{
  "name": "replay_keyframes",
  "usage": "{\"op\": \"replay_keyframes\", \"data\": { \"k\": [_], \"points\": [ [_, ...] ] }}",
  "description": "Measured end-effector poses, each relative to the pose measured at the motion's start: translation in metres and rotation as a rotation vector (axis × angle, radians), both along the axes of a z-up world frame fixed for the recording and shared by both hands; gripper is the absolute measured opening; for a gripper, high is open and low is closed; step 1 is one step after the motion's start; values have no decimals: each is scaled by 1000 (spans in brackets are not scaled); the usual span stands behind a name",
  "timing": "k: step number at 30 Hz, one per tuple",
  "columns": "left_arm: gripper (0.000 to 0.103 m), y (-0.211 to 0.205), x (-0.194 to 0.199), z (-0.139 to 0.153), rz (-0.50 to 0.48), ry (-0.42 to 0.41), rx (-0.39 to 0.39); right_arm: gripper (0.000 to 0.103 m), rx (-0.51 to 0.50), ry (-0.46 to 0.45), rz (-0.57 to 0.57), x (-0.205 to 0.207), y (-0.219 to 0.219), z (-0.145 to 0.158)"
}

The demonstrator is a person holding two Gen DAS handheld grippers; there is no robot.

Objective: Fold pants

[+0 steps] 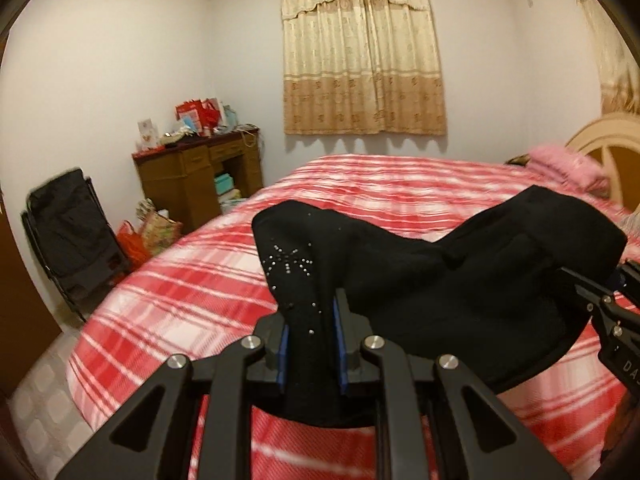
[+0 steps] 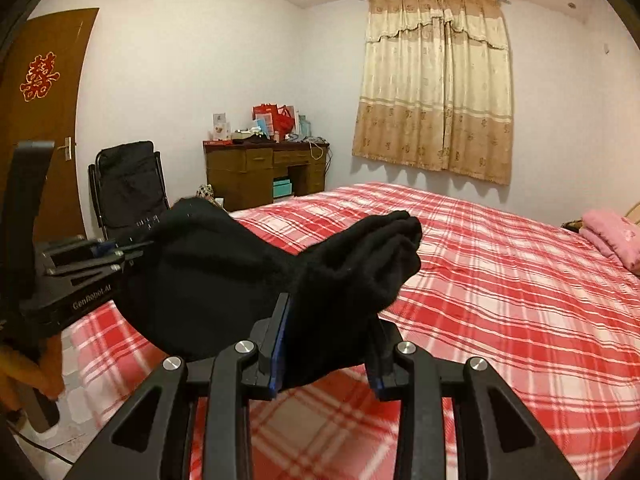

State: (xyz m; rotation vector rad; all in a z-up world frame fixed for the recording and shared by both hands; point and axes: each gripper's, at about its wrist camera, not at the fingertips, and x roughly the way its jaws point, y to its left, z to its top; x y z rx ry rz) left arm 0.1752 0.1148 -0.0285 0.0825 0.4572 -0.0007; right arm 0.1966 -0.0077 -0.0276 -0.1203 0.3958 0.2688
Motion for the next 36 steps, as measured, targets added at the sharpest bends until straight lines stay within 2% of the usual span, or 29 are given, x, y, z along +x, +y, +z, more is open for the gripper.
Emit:
{"op": "replay_keyframes", "data": {
  "k": [6, 9, 12, 14, 15, 16, 17, 18, 20, 22, 25, 28, 30, 32, 33, 34, 36],
  "points": [
    [19, -9, 48, -37, 29, 85, 74, 34, -30, 118, -29, 53, 2, -45],
    [19, -16, 59, -63, 41, 152, 108, 34, -63, 201, -48, 68, -3, -67],
    [23, -15, 59, -76, 57, 164, 117, 34, -64, 246, -42, 74, -12, -80],
    [31, -13, 57, -75, 69, 170, 111, 35, -66, 264, -43, 74, -15, -83],
    [42, -13, 57, -74, 77, 175, 112, 36, -71, 270, -45, 75, -13, -84],
    [59, -12, 59, -74, 82, 185, 112, 39, -81, 283, -47, 77, -11, -85],
    [70, -11, 62, -75, 88, 198, 113, 40, -90, 301, -48, 79, -10, -87],
    [85, -9, 63, -77, 104, 214, 118, 42, -92, 311, -48, 81, -11, -89],
    [93, 0, 62, -75, 108, 236, 109, 45, -76, 329, -37, 83, -16, -87],
    [102, 9, 58, -71, 96, 246, 96, 55, -57, 352, -32, 80, -24, -85],
    [103, 38, 37, -62, 110, 236, 73, 62, -21, 325, -42, 66, -40, -76],
    [103, 72, 21, -59, 174, 236, 31, 66, 45, 280, -93, 52, -55, -67],
    [103, 93, 13, -59, 214, 247, -25, 66, 46, 214, -131, 42, -55, -59],
    [103, 105, 8, -57, 223, 228, -97, 65, 3, 127, -131, 29, -43, -47],
    [103, 107, 8, -56, 221, 221, -119, 65, -25, 87, -120, 24, -34, -41],
    [103, 107, 7, -54, 224, 212, -135, 58, -38, 69, -96, 21, -26, -37],
    [103, 99, 9, -50, 220, 198, -135, 48, -52, 81, -41, 24, -13, -32]
  ]
}}
